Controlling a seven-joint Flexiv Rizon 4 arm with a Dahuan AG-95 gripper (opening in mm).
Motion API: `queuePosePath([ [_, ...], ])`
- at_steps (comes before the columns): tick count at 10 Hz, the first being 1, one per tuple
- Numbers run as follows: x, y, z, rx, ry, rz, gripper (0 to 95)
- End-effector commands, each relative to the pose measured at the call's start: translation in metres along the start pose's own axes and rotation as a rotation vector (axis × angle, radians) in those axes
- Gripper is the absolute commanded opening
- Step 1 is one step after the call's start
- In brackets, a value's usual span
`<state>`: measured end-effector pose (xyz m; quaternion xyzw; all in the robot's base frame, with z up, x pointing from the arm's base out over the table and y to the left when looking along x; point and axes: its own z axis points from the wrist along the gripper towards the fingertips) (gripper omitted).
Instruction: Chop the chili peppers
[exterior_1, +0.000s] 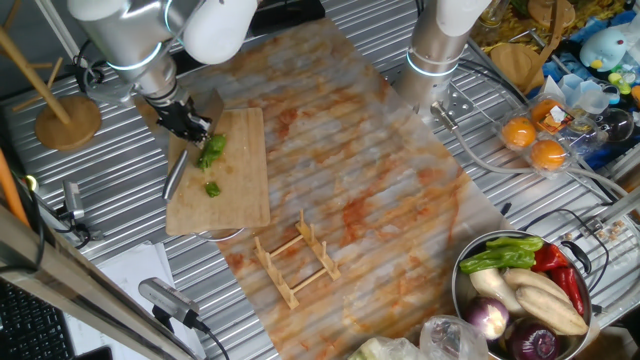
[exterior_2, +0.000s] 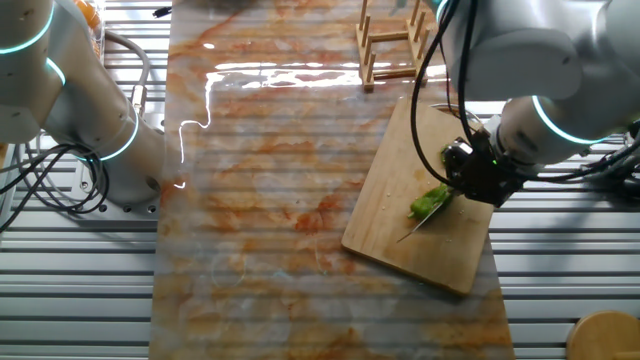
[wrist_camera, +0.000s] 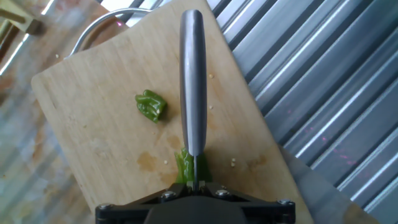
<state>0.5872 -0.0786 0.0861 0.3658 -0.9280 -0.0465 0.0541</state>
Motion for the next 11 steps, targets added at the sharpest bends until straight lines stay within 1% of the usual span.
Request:
queuePosePath([
  [1,0.000,0.004,-0.001,-0.003,-0.003,-0.003,0.0],
  [4,-0.005,0.011,-0.002,-0.006,0.003,0.002,0.0],
  [6,-0.006,0.017,0.009,0.009,0.008,0.011,0.0],
  [7,-0.006,0.018,0.013,0.028,0.018,0.011,0.0],
  [8,-0.006,0.018,0.013,0.033,0.022,0.009,0.0],
  [10,-0.005,0.019,0.014,0.027,0.018,0.014,0.0],
  [11,-0.004,0.019,0.015,0.030,0.017,0.021,0.0],
])
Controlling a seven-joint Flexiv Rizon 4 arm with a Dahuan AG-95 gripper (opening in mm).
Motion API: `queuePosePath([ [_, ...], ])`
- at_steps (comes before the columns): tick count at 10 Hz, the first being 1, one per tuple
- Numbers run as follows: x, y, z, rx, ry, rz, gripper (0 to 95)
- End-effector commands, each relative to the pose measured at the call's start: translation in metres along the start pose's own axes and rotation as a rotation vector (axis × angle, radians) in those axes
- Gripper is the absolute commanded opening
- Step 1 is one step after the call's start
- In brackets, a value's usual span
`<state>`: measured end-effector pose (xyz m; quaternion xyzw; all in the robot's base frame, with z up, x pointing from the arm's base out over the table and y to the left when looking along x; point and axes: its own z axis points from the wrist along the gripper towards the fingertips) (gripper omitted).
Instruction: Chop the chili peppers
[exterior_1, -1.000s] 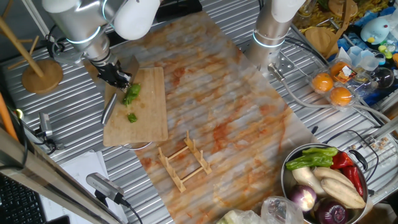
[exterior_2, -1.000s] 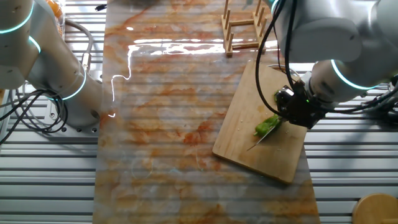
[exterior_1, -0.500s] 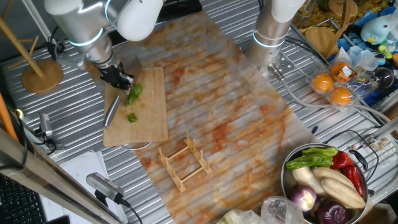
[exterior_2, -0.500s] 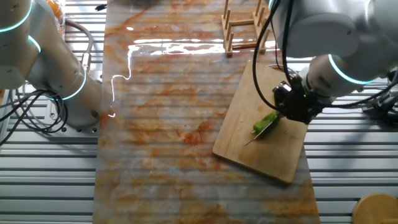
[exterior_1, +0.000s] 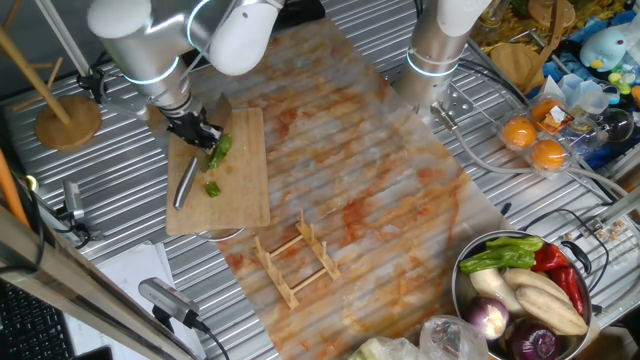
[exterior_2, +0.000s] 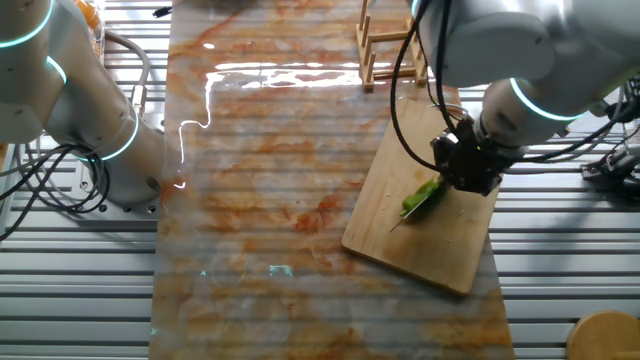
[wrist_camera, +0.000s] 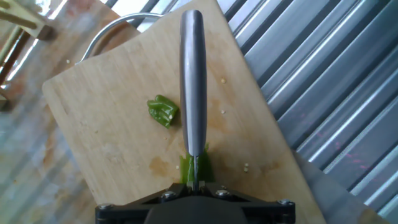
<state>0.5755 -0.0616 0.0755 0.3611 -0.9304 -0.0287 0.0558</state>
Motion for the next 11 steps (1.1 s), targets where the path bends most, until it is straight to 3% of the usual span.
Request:
queuePosePath([
  [1,0.003,0.002,0.004,-0.001,-0.016,0.018,0.0],
  [5,0.009,0.002,0.001,-0.017,0.021,0.020,0.0],
  [7,0.017,0.003,0.002,-0.016,-0.003,0.014,0.0],
  [9,0.023,0.006,0.008,0.003,-0.080,0.022,0.0],
  [10,0.024,0.006,0.008,-0.002,-0.084,0.015,0.0],
  [11,0.024,0.006,0.006,-0.011,-0.067,0.018,0.0],
])
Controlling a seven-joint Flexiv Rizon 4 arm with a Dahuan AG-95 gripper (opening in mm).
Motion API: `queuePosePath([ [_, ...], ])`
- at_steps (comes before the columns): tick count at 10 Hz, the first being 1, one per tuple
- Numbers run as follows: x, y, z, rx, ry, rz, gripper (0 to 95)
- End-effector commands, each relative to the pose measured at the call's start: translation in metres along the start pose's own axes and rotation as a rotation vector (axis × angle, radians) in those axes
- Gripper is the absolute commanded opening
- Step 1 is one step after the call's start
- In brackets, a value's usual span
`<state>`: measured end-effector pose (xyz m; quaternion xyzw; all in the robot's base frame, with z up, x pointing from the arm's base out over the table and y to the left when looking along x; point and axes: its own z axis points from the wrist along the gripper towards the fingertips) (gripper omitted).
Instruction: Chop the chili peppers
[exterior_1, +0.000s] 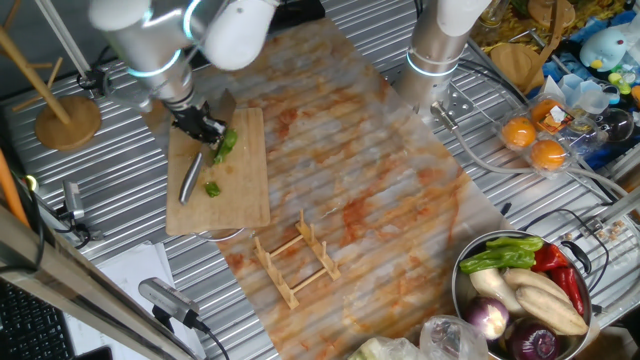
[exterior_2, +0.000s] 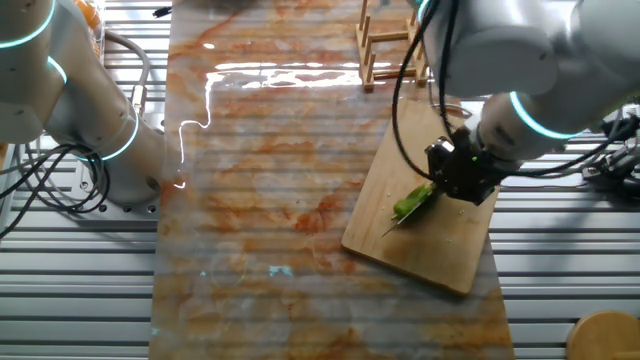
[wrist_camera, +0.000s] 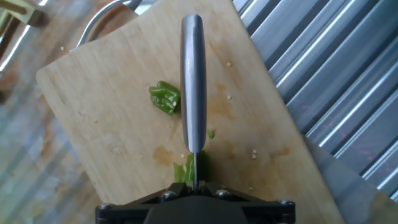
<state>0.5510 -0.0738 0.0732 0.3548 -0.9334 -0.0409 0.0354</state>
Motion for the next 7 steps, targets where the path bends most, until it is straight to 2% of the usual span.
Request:
queuePosePath([
  [1,-0.001,-0.001,0.001,-0.003,-0.011,0.001,0.0],
  [2,0.001,-0.002,0.006,0.009,-0.011,-0.016,0.0],
  [4,0.003,-0.005,0.017,0.004,-0.031,-0.021,0.0],
  [5,0.003,-0.005,0.017,-0.006,-0.060,-0.022,0.0],
  [7,0.003,-0.004,0.015,0.021,-0.111,-0.042,0.0],
])
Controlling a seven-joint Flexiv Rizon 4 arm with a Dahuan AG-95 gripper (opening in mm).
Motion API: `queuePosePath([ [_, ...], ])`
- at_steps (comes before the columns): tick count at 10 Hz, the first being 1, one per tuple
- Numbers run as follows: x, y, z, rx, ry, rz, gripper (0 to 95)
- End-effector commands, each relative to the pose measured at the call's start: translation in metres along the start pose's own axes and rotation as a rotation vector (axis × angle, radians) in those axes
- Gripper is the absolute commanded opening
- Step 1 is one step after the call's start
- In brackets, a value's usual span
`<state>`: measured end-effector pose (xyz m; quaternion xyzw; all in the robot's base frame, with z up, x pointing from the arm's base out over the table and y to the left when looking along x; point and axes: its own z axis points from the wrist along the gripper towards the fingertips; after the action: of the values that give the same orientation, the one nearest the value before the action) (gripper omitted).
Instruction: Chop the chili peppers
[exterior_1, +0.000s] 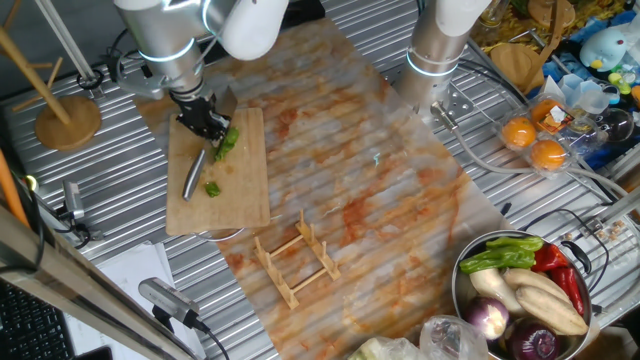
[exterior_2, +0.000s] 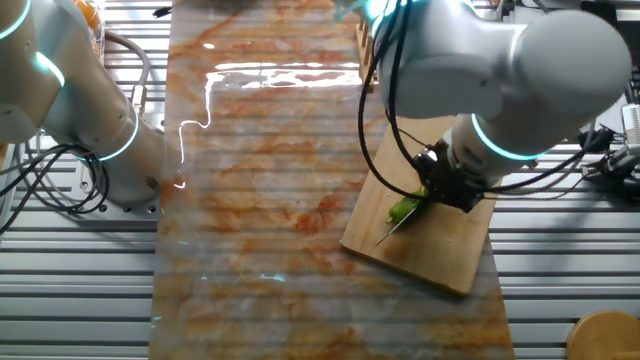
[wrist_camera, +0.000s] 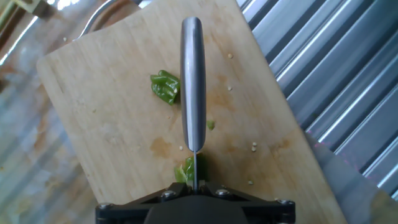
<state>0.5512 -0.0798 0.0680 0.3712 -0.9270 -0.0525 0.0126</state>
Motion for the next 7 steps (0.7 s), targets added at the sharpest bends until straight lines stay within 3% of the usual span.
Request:
queuePosePath([
  [1,0.000,0.001,0.010,0.028,-0.089,-0.016,0.0],
  [3,0.000,0.001,0.010,0.025,-0.115,-0.024,0.0],
  [7,-0.013,0.000,0.020,0.027,-0.114,-0.022,0.0],
])
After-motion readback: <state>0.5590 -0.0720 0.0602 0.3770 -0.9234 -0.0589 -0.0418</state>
